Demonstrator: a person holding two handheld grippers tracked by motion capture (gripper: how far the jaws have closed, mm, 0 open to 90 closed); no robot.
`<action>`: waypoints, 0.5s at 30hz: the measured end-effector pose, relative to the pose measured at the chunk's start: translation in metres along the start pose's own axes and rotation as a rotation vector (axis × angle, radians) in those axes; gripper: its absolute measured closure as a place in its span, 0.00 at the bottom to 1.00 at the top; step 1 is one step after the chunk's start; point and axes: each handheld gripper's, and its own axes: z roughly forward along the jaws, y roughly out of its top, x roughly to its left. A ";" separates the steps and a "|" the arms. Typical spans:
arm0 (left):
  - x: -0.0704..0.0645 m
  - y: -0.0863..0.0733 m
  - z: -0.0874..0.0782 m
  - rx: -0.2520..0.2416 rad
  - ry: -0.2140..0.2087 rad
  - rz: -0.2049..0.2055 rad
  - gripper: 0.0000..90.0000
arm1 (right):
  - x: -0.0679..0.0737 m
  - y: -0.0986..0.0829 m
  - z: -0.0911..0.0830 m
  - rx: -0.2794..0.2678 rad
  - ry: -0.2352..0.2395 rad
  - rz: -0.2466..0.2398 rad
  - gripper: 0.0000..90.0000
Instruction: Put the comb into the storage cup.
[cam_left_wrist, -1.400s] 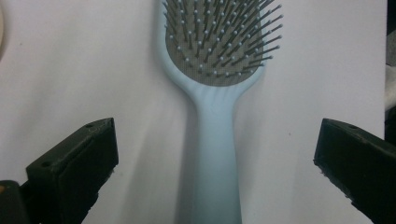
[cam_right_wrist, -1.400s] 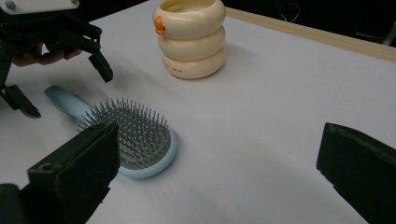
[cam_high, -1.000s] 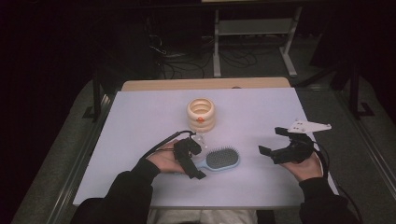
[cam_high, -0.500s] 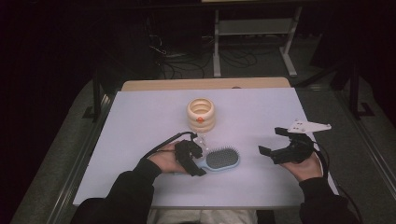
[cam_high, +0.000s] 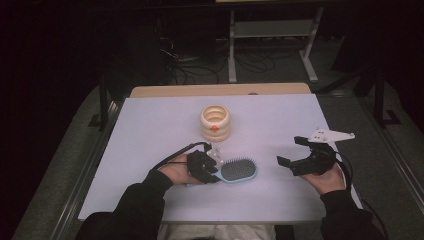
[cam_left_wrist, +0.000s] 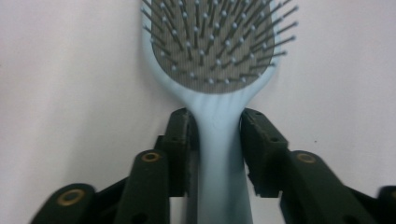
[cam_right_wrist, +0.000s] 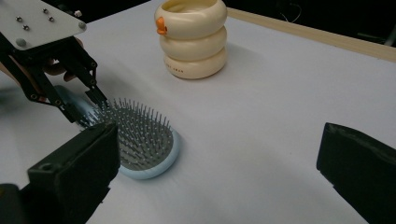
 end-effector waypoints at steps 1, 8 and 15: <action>0.000 0.000 0.000 0.002 0.002 0.004 0.76 | 0.000 0.000 0.000 0.002 0.000 0.000 0.00; -0.003 0.001 0.000 0.007 0.023 0.032 0.78 | 0.000 0.000 0.000 -0.001 0.000 -0.001 0.00; -0.001 0.000 0.000 0.002 0.020 0.025 0.78 | 0.000 0.000 0.000 0.000 -0.001 0.000 0.00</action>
